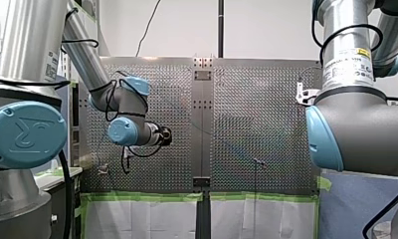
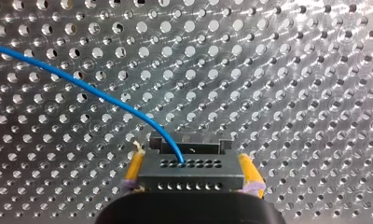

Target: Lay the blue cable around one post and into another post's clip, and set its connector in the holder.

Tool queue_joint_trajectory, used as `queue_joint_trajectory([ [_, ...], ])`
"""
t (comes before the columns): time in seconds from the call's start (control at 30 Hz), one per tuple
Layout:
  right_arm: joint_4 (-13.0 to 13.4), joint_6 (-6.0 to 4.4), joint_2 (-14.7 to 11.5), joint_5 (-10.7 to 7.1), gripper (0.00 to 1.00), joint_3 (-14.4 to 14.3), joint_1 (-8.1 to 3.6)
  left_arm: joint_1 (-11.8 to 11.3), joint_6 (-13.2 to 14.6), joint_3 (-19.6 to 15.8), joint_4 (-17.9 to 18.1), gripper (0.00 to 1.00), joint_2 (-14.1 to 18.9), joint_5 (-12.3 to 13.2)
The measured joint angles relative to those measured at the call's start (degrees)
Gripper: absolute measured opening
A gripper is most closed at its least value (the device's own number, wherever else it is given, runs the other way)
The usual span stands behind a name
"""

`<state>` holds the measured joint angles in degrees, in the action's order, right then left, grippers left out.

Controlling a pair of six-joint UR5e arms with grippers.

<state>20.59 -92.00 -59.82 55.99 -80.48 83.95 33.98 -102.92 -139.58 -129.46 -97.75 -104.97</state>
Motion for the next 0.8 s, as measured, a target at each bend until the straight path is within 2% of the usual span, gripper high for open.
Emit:
queue_joint_trajectory([
  [0.37, 0.93, -0.28, 0.17, 0.12, 0.00, -0.02, 0.22, -0.40, 0.00, 0.02, 0.13, 1.00, -0.01, 0.16],
  [0.8, 1.12, -1.49, 0.51, 0.38, 0.00, -0.05, 0.38, -0.54, 0.00, -0.01, 0.25, 1.00, -0.01, 0.25],
])
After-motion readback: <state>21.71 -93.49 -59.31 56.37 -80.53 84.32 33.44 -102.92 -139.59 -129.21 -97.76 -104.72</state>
